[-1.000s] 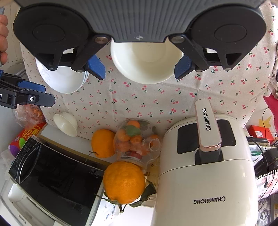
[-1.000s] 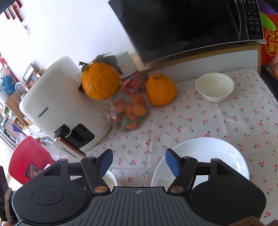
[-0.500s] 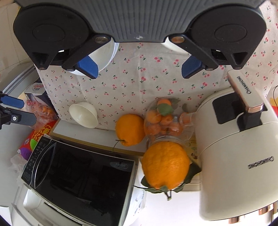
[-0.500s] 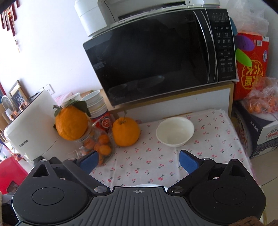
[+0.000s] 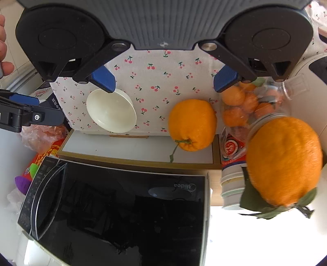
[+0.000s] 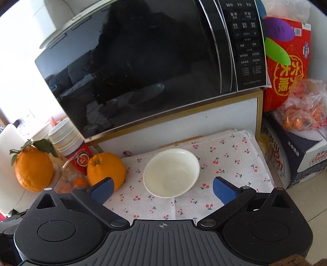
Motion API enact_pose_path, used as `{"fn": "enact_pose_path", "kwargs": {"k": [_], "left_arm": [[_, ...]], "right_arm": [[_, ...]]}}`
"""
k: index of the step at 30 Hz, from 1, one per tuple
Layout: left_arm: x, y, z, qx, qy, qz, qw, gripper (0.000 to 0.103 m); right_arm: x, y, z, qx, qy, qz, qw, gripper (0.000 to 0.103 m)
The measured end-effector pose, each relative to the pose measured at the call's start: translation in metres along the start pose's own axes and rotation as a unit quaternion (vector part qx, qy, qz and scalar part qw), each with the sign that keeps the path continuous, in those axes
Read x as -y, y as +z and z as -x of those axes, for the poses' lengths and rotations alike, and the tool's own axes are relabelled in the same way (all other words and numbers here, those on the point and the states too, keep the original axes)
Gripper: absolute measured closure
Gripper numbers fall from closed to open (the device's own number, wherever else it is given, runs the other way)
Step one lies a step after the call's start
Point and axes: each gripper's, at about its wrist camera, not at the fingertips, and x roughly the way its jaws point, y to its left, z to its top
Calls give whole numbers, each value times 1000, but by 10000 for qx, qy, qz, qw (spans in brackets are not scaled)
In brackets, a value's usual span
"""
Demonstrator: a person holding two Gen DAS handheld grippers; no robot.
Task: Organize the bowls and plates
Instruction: 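Move both grippers to the small white bowl by the microwave, then close both grippers on the small bowl rim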
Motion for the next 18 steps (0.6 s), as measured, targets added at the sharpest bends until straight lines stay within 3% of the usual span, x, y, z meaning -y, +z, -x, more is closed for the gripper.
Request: {"fn": "enact_pose_path", "kwargs": {"k": [5, 8, 12, 18], "left_arm": [[16, 4, -38, -30, -267, -21, 9996, 1], [21, 6, -58, -72, -319, 22, 9995, 1], [26, 9, -76, 5, -628, 223, 9978, 3], [24, 13, -91, 40, -812, 649, 9946, 19]], "right_arm": [[44, -4, -31, -98, 4, -869, 9962, 0], [65, -6, -48, -249, 130, -1220, 9921, 0], [92, -11, -63, -99, 468, -1908, 9805, 0], [115, -24, -88, -145, 826, -2676, 9599, 0]]}}
